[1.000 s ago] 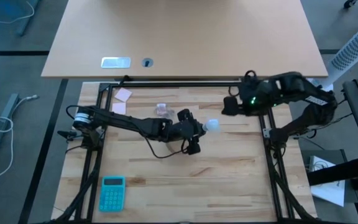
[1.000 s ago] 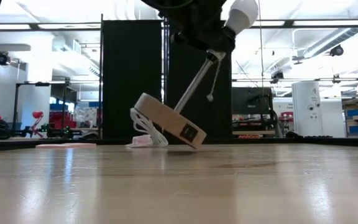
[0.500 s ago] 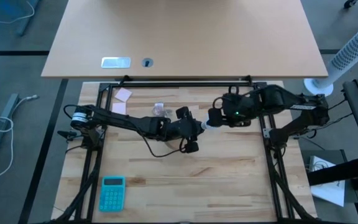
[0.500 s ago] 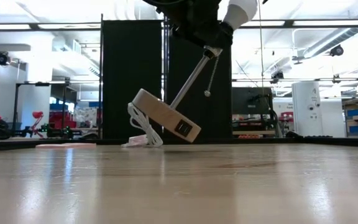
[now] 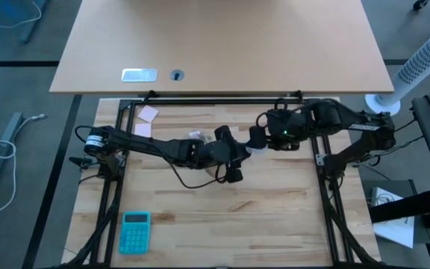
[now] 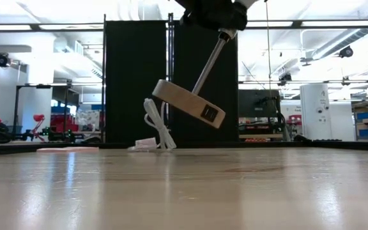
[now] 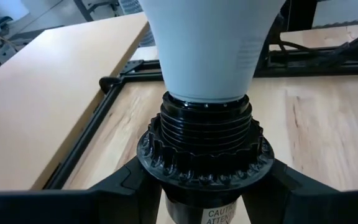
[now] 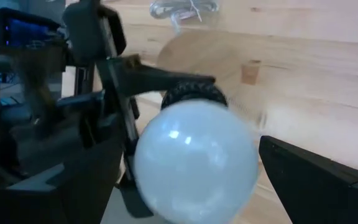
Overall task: Screw lightbulb
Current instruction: Remove the light bulb from the lamp
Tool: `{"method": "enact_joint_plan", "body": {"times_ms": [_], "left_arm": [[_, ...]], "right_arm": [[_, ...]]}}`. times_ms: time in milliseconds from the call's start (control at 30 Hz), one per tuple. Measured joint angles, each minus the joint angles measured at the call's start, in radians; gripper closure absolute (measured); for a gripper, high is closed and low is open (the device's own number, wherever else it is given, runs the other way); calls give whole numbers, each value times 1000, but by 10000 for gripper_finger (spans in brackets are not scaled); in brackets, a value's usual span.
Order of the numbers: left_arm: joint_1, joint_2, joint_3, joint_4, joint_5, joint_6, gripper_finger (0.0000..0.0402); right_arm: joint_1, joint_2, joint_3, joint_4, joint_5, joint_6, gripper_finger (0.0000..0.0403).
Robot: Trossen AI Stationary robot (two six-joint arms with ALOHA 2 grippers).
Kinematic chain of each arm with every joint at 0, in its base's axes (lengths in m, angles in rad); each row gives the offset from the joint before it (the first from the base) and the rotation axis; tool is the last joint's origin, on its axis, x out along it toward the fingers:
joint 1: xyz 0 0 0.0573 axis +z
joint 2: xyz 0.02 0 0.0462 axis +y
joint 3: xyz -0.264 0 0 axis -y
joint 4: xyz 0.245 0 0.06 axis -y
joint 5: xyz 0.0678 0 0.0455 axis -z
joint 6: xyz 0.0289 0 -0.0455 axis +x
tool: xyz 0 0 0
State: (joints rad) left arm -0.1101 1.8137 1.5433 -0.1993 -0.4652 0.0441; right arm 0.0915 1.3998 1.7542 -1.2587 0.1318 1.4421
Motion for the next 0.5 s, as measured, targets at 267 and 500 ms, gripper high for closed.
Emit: {"method": "enact_joint_plan", "body": {"times_ms": [267, 500], "left_arm": [[0, 0, 0, 2, 0, -2, 238], [-3, 0, 0, 4, 0, -4, 238]], "right_arm": [[-1, 0, 0, 0, 0, 5, 98], [0, 2, 1, -2, -3, 5, 147]]}}
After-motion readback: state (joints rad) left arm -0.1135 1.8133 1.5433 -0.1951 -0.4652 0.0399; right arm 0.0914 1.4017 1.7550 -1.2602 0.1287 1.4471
